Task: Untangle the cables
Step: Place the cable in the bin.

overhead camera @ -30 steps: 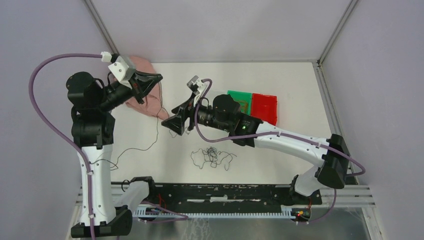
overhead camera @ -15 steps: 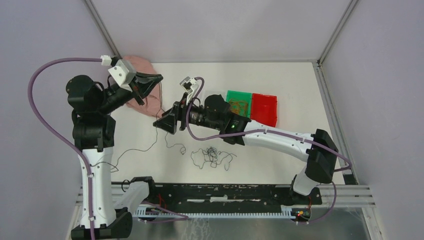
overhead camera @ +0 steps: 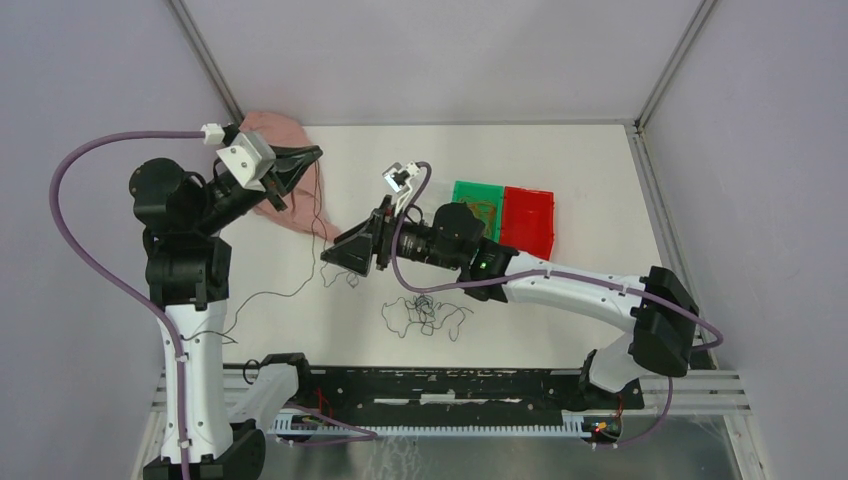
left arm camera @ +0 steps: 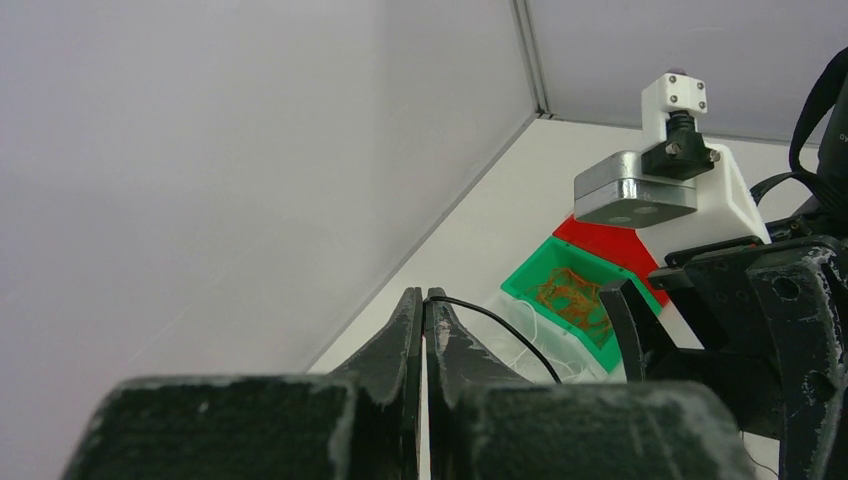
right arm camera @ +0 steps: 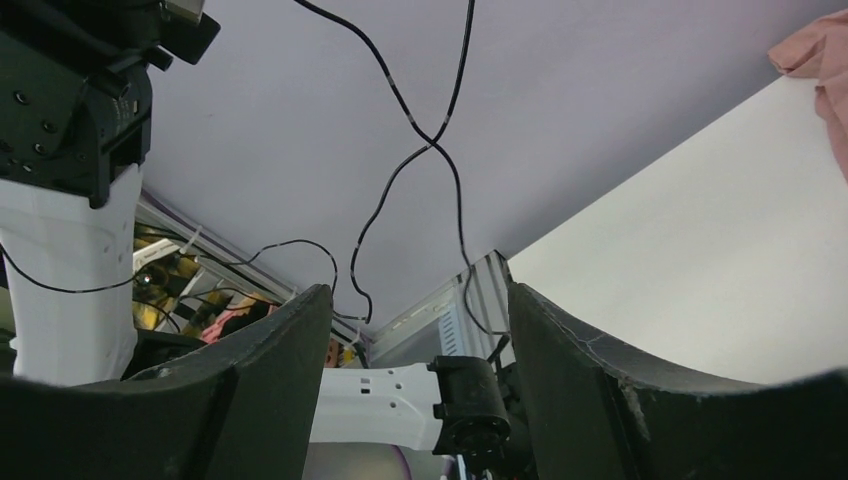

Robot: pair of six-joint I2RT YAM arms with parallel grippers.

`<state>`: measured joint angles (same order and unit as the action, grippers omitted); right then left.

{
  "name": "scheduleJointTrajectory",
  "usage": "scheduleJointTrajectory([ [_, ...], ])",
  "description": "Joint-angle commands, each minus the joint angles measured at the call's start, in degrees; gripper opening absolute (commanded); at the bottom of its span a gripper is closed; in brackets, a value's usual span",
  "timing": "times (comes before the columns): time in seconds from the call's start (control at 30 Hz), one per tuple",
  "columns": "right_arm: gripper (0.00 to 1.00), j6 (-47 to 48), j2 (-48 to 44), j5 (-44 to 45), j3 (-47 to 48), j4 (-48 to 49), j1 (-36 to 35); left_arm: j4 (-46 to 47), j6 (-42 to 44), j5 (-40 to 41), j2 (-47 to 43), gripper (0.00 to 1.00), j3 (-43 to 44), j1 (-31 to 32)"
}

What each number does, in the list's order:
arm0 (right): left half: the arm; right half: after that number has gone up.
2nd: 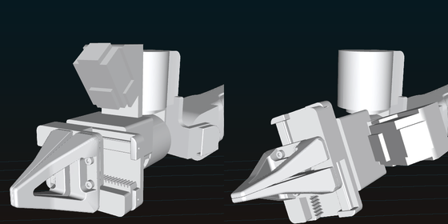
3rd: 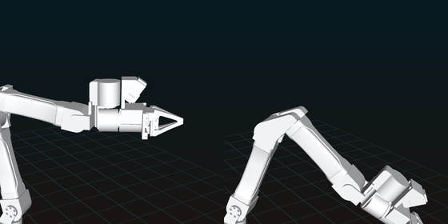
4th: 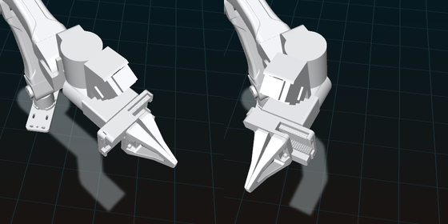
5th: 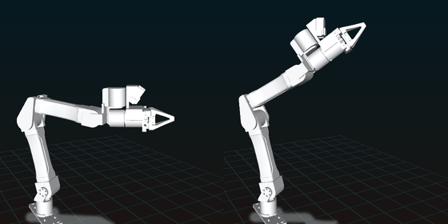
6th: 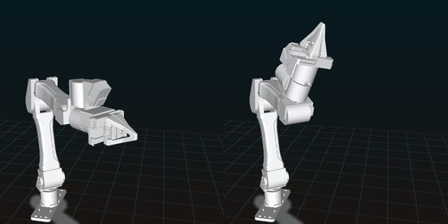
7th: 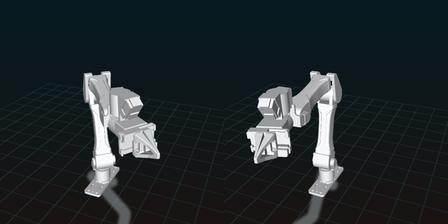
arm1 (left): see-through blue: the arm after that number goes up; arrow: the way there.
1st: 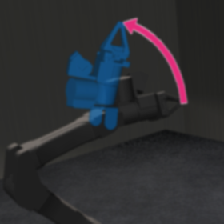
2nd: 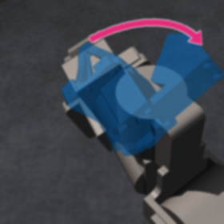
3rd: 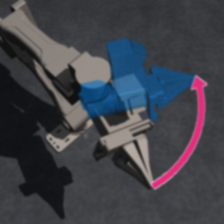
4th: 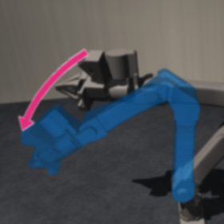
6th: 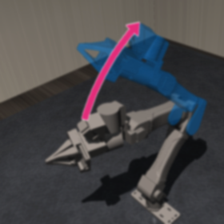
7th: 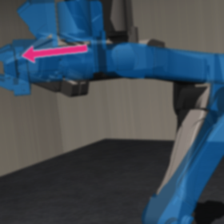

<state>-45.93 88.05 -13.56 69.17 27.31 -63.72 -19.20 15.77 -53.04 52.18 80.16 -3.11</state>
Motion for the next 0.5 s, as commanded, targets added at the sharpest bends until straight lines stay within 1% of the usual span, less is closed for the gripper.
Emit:
scheduleJointTrajectory([
  [0.0, 0.71, -4.4, 2.3, -2.4, 3.6, 7.3, -0.1, 3.6, -1.1, -0.6, -0.1, 0.03, 1.3, 0.2],
  [0.27, 0.69, -5.4, 6.0, -4.0, 8.6, 8.7, -1.0, 3.8, -1.2, -0.7, 0.3, 0.03, 1.8, 0.4],
  [0.47, 0.63, -5.4, 7.9, -3.8, 11.5, 7.2, -1.7, 4.9, -2.0, -0.5, 0.6, 0.03, 1.6, 0.3],
])
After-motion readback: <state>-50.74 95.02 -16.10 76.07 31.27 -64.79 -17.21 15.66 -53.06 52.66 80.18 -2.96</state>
